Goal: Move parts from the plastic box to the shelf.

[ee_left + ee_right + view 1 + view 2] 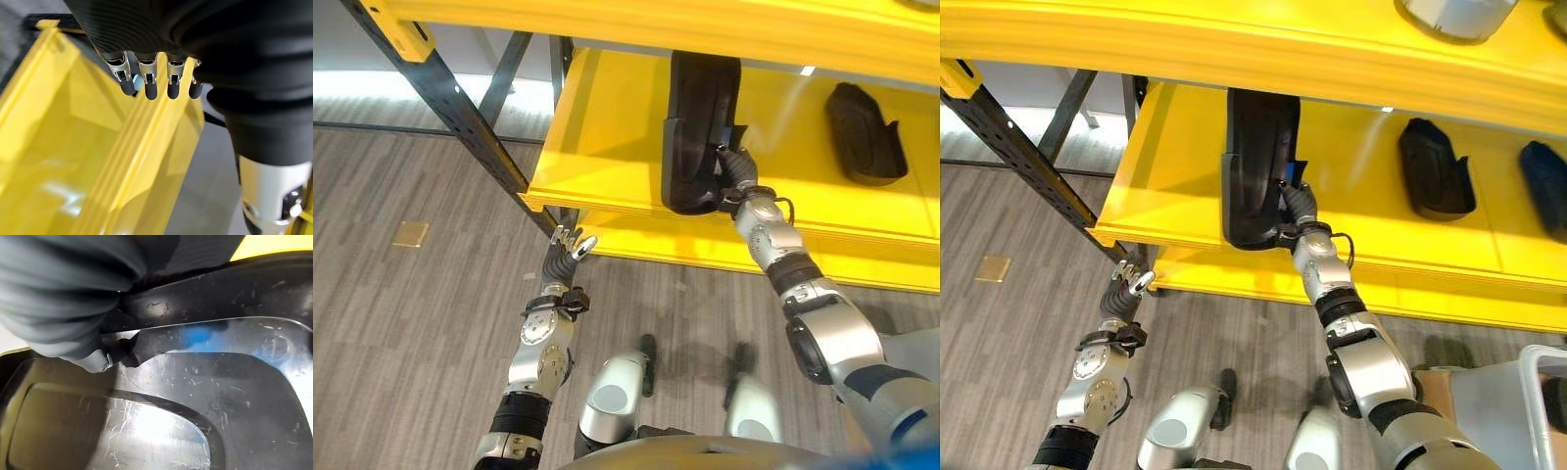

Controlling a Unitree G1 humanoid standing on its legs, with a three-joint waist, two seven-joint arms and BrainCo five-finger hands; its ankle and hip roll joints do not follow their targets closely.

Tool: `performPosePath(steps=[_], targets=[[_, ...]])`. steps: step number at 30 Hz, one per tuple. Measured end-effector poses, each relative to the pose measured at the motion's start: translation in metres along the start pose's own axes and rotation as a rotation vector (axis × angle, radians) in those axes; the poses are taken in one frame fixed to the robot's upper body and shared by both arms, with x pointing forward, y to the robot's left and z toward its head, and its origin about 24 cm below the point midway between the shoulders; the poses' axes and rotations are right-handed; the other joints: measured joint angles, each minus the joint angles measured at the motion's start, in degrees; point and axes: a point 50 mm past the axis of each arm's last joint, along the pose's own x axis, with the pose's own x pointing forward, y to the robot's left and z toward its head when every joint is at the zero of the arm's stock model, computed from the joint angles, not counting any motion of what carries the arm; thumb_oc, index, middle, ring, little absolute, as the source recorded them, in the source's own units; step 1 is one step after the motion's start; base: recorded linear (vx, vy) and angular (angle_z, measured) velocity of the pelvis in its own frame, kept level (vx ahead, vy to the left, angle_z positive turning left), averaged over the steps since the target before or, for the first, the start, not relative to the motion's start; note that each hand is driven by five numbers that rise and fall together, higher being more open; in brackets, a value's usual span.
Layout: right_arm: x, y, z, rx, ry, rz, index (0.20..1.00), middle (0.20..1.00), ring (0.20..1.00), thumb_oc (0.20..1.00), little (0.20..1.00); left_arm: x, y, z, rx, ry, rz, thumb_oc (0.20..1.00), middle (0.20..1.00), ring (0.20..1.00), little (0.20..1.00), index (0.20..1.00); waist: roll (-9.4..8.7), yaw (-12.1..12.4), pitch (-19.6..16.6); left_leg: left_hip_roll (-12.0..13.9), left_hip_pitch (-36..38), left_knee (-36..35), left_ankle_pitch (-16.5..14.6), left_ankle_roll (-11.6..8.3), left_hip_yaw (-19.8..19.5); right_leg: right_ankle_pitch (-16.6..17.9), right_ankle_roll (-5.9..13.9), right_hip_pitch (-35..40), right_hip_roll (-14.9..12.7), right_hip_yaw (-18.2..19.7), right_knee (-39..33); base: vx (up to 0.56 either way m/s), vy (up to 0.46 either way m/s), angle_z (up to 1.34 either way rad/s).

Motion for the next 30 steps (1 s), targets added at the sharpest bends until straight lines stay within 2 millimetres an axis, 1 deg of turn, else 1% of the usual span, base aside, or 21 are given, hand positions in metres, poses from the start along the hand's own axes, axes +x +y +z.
performPosePath(steps=[1, 2, 3, 4, 5, 6, 7, 9, 10, 11, 13, 15, 17, 20, 21, 23, 26, 30], targets=[[-0.004, -0.003, -0.003, 0.009, -0.003, -0.005, 0.200, 0.200, 0.200, 0.200, 0.200, -0.001, -0.003, -0.001, -0.018, -0.003, -0.002, 1.000, 1.000, 1.000, 1.000, 1.000, -0.24, -0.11, 0.25, -0.14, 0.03, 1.14, -0.40, -0.58, -1.25, 0.03, 0.15, 0.08, 0.39, -0.25, 1.42, -0.08, -0.183, 0.82], [-0.007, -0.007, -0.007, 0.017, -0.006, -0.009, 0.200, 0.200, 0.200, 0.200, 0.200, 0.000, -0.008, 0.002, -0.042, -0.021, -0.015, 1.000, 1.000, 1.000, 1.000, 1.000, -1.73, -0.80, 0.47, -0.65, -0.74, 2.54, -0.72, -0.66, -2.12, -0.33, -0.48, -0.42, 1.25, -0.37, 5.64, -0.06, -0.220, 0.82], [-0.005, -0.007, -0.003, 0.012, -0.012, -0.007, 0.200, 0.200, 0.200, 0.200, 0.200, 0.001, -0.010, 0.003, -0.055, -0.026, -0.020, 1.000, 1.000, 1.000, 1.000, 1.000, -3.65, -0.22, 0.86, -1.21, -2.20, 3.88, -1.60, -1.24, -2.47, -0.60, -0.56, -1.86, 2.46, -1.80, 9.64, -0.09, -0.281, 0.64], [0.000, -0.005, 0.011, 0.001, -0.043, 0.003, 0.200, 0.200, 0.200, 0.200, 0.200, -0.001, -0.010, 0.001, -0.058, -0.019, -0.022, 1.000, 1.000, 1.000, 1.000, 1.000, -5.24, 0.45, 1.77, -1.24, -5.11, 7.74, -3.22, -2.50, -2.57, -0.55, -2.20, -3.02, 4.66, -5.17, 12.65, -0.07, -0.175, 0.09], [0.004, -0.003, 0.021, -0.006, -0.064, 0.007, 0.200, 0.200, 0.200, 0.200, 0.200, -0.005, -0.008, -0.006, -0.065, 0.009, -0.008, 1.000, 1.000, 1.000, 1.000, 1.000, -4.02, 0.68, 2.85, 0.19, -5.93, 9.84, -4.11, -3.34, -2.57, -0.38, -2.60, -3.46, 5.45, -6.56, 13.30, -0.07, -0.180, -0.22], [0.006, -0.003, 0.026, -0.002, -0.070, 0.001, 0.200, 0.200, 0.200, 0.200, 0.200, -0.010, -0.006, -0.012, -0.055, 0.040, -0.009, 1.000, 1.000, 1.000, 1.000, 1.000, -3.74, 0.67, 3.63, 1.24, -6.14, 10.57, -4.51, -3.94, -2.49, -0.73, -3.15, -3.64, 6.45, -6.37, 13.45, -0.04, -0.098, -0.31], [0.008, -0.008, 0.026, -0.004, -0.058, -0.019, 0.200, 0.200, 0.200, 0.200, 0.200, -0.014, -0.005, -0.019, -0.054, 0.073, -0.008, 1.000, 1.000, 1.000, 1.000, 1.000, -3.54, 0.40, 3.79, 2.47, -6.07, 10.59, -4.63, -4.44, -2.74, -1.01, -3.71, -3.66, 7.62, -6.59, 13.70, -0.04, -0.144, -0.24], [0.011, -0.024, 0.034, -0.038, -0.063, -0.068, 0.200, 0.200, 0.200, 0.200, 0.200, -0.015, -0.008, -0.021, -0.052, 0.083, -0.022, 1.000, 1.000, 1.000, 1.000, 1.000, -3.59, 0.36, 4.01, 4.42, -6.35, 10.63, -4.86, -5.52, -2.85, -2.03, -5.14, -4.38, 9.37, -6.83, 14.56, 0.00, -0.150, -0.16], [0.013, -0.032, 0.046, -0.054, -0.086, -0.096, 0.200, 0.200, 0.200, 0.200, 0.200, -0.015, -0.008, -0.020, -0.052, 0.078, -0.023, 1.000, 1.000, 1.000, 1.000, 1.000, -3.65, 0.10, 4.37, 5.01, -6.77, 10.50, -4.60, -5.97, -3.04, -2.52, -5.70, -5.12, 9.70, -7.26, 14.96, 0.02, -0.130, -0.02], [0.019, -0.041, 0.064, -0.078, -0.102, -0.137, 0.200, 0.200, 0.200, 0.200, 0.200, -0.017, -0.007, -0.019, -0.048, 0.080, -0.023, 1.000, 1.000, 1.000, 1.000, 1.000, -3.50, -0.70, 4.65, 5.46, -7.07, 9.97, -4.38, -6.55, -3.83, -2.96, -6.29, -5.69, 10.12, -8.04, 15.60, 0.03, -0.123, 0.04], [0.022, -0.046, 0.082, -0.093, -0.135, -0.173, 0.200, 0.200, 0.200, 0.200, 0.200, -0.016, -0.008, -0.017, -0.047, 0.071, -0.029, 1.000, 1.000, 1.000, 1.000, 1.000, -3.49, -0.72, 4.65, 5.68, -7.23, 9.30, -3.88, -7.35, -4.09, -3.46, -6.98, -6.51, 10.39, -8.11, 16.28, 0.02, -0.057, 0.04], [0.026, -0.044, 0.099, -0.122, -0.159, -0.180, 0.200, 0.200, 0.200, 0.200, 0.200, -0.019, -0.006, -0.017, -0.039, 0.076, -0.031, 1.000, 1.000, 1.000, 1.000, 1.000, -3.22, -0.87, 4.81, 6.02, -7.50, 8.88, -3.32, -7.48, -4.20, -3.68, -7.45, -7.34, 10.73, -8.18, 16.93, 0.01, -0.028, -0.03], [0.027, -0.042, 0.106, -0.129, -0.171, -0.178, 0.200, 0.200, 0.200, 0.200, 0.200, -0.020, -0.005, -0.018, -0.038, 0.080, -0.030, 1.000, 1.000, 1.000, 1.000, 1.000, -3.01, -0.63, 4.89, 6.32, -7.37, 8.53, -3.02, -7.51, -4.25, -3.83, -7.73, -7.38, 10.94, -8.34, 17.17, 0.01, -0.018, 0.00], [0.031, -0.048, 0.123, -0.171, -0.157, -0.234, 0.200, 0.200, 0.200, 0.200, 0.200, -0.022, -0.005, -0.019, -0.021, 0.089, -0.050, 1.000, 1.000, 1.000, 1.000, 1.000, -1.71, -0.03, 5.59, 6.13, -7.50, 8.53, -2.93, -7.48, -4.25, -4.01, -8.01, -7.84, 10.69, -8.27, 17.88, 0.00, 0.000, 0.00], [0.031, -0.047, 0.127, -0.170, -0.166, -0.238, 0.200, 0.200, 0.200, 0.200, 0.200, -0.022, -0.004, -0.018, -0.017, 0.090, -0.049, 1.000, 1.000, 1.000, 1.000, 1.000, -1.42, 0.15, 5.72, 6.03, -7.53, 8.51, -2.93, -7.47, -4.24, -4.04, -8.16, -8.00, 10.54, -8.27, 18.19, 0.02, -0.010, 0.03], [0.031, -0.048, 0.128, -0.164, -0.166, -0.246, 0.200, 0.200, 0.200, 0.200, 0.200, -0.024, -0.003, -0.020, -0.013, 0.099, -0.048, 1.000, 1.000, 1.000, 1.000, 1.000, -0.91, 0.40, 5.69, 5.78, -7.53, 8.41, -2.85, -7.57, -4.27, -4.38, -8.29, -8.21, 10.17, -8.34, 18.82, 0.02, -0.011, 0.06], [0.031, -0.058, 0.133, -0.209, -0.144, -0.296, 0.200, 0.200, 0.200, 0.200, 0.200, -0.025, -0.008, -0.022, -0.009, 0.109, -0.076, 1.000, 1.000, 1.000, 1.000, 1.000, 0.34, 0.99, 5.73, 5.17, -7.55, 8.39, -2.77, -7.63, -4.37, -4.88, -7.83, -8.48, 9.44, -8.41, 19.63, 0.02, -0.003, 0.07], [0.031, -0.060, 0.140, -0.220, -0.147, -0.316, 0.200, 0.200, 0.200, 0.200, 0.200, -0.025, -0.013, -0.021, -0.005, 0.105, -0.103, 1.000, 1.000, 1.000, 1.000, 1.000, 1.16, 1.16, 5.72, 4.63, -7.71, 8.39, -2.71, -7.48, -4.47, -5.29, -7.67, -9.04, 8.73, -8.48, 20.82, 0.00, -0.014, 0.05]])
